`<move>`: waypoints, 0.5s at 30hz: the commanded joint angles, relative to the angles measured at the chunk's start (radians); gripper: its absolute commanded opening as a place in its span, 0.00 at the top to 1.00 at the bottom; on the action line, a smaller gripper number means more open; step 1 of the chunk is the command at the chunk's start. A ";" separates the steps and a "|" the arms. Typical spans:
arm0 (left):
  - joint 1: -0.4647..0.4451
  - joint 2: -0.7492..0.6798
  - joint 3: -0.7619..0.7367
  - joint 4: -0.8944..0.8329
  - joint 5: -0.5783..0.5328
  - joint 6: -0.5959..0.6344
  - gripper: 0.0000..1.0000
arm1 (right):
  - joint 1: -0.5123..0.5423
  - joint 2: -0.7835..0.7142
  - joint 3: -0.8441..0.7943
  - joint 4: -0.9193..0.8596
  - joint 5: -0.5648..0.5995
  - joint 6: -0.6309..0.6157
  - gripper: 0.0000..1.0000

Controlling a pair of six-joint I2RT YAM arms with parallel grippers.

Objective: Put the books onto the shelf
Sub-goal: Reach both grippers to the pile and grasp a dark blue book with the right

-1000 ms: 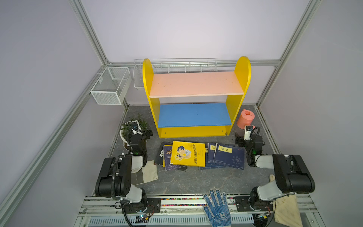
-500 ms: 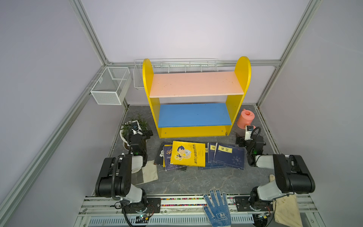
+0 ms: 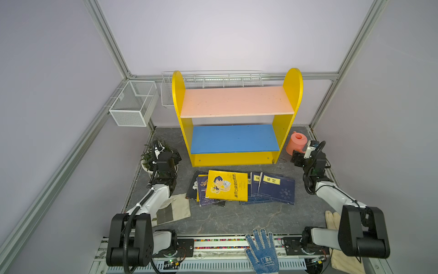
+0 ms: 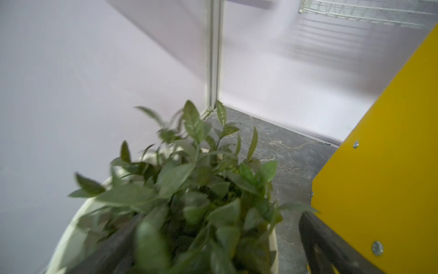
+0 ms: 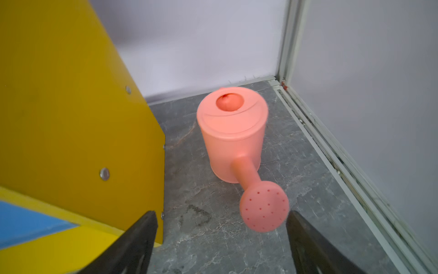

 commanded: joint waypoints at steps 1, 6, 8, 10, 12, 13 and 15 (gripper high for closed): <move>-0.118 -0.092 -0.016 -0.288 -0.276 -0.121 0.01 | 0.000 -0.059 0.003 -0.313 0.070 0.326 0.12; -0.278 -0.253 -0.054 -0.441 -0.335 -0.327 0.01 | 0.000 -0.196 -0.036 -0.562 -0.028 0.536 0.12; -0.371 -0.271 -0.050 -0.479 -0.366 -0.377 0.01 | 0.000 -0.246 -0.042 -0.668 -0.052 0.551 0.12; -0.468 -0.256 -0.035 -0.480 -0.375 -0.392 0.01 | 0.001 -0.287 -0.060 -0.741 -0.088 0.554 0.11; -0.556 -0.200 0.000 -0.446 -0.348 -0.380 0.01 | 0.000 -0.309 -0.089 -0.780 -0.157 0.546 0.11; -0.587 -0.164 0.020 -0.420 -0.318 -0.361 0.01 | 0.000 -0.316 -0.106 -0.784 -0.194 0.537 0.11; -0.639 -0.072 0.082 -0.345 -0.198 -0.272 0.01 | -0.008 -0.338 -0.133 -0.821 -0.211 0.551 0.10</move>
